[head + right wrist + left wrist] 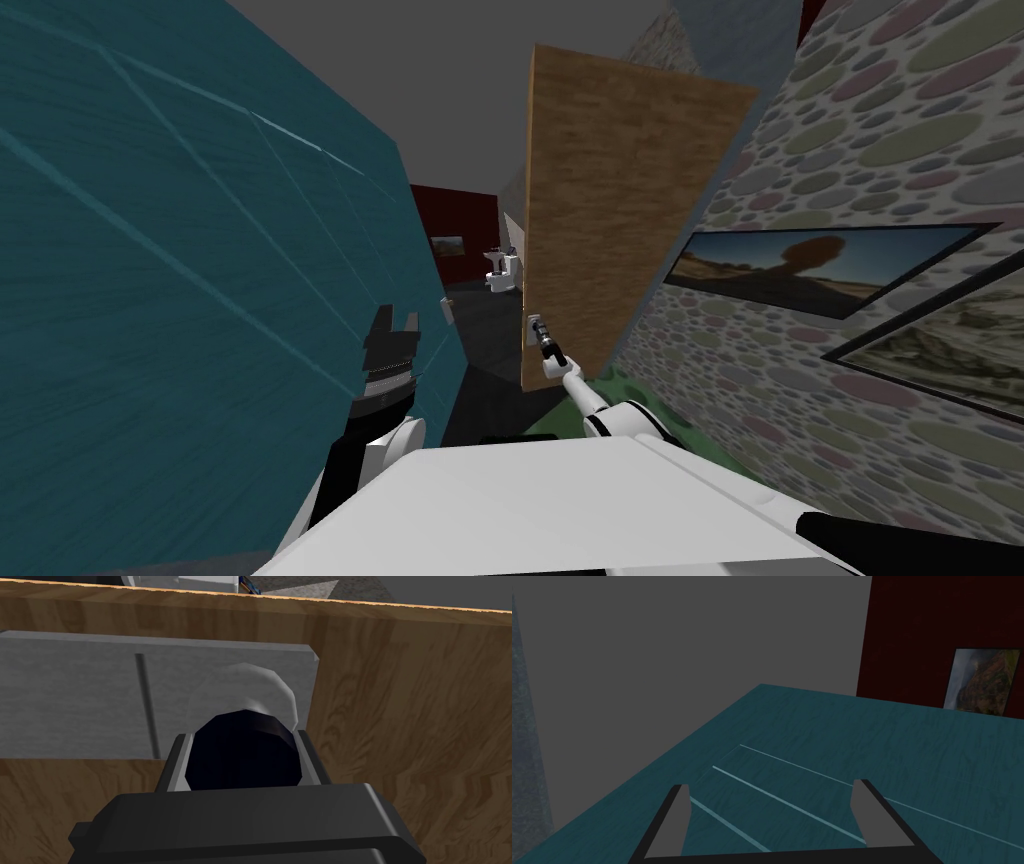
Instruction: Push the door open
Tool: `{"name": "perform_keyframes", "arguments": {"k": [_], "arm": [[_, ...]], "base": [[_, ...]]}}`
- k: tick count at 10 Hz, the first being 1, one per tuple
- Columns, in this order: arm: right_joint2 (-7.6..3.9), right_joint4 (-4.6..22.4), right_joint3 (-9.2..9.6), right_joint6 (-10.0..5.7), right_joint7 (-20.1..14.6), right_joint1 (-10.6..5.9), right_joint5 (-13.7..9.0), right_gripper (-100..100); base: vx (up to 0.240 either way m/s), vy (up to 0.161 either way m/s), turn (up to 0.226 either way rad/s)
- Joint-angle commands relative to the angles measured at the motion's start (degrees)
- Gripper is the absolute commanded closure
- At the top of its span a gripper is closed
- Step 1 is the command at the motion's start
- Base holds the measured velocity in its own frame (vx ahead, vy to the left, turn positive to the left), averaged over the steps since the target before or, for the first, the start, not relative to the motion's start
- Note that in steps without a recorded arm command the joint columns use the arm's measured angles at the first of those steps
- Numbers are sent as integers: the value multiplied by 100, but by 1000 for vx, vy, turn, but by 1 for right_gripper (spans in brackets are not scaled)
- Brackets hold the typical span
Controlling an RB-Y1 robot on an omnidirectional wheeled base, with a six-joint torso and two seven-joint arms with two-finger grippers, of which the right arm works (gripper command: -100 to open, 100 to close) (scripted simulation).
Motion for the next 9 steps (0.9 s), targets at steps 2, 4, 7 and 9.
{"name": "perform_keyframes", "arguments": {"k": [2,4,7,9], "arm": [[-138,44,-256,-59,198,-71,-104,100],[-128,-102,-203,61,170,-1,-99,-100],[-92,-109,-175,79,137,3,-110,-100],[-27,-116,-151,94,108,8,-119,-100]], "base": [[161,34,-88],[31,26,-31],[-187,15,-5],[-220,-6,-4]]}}
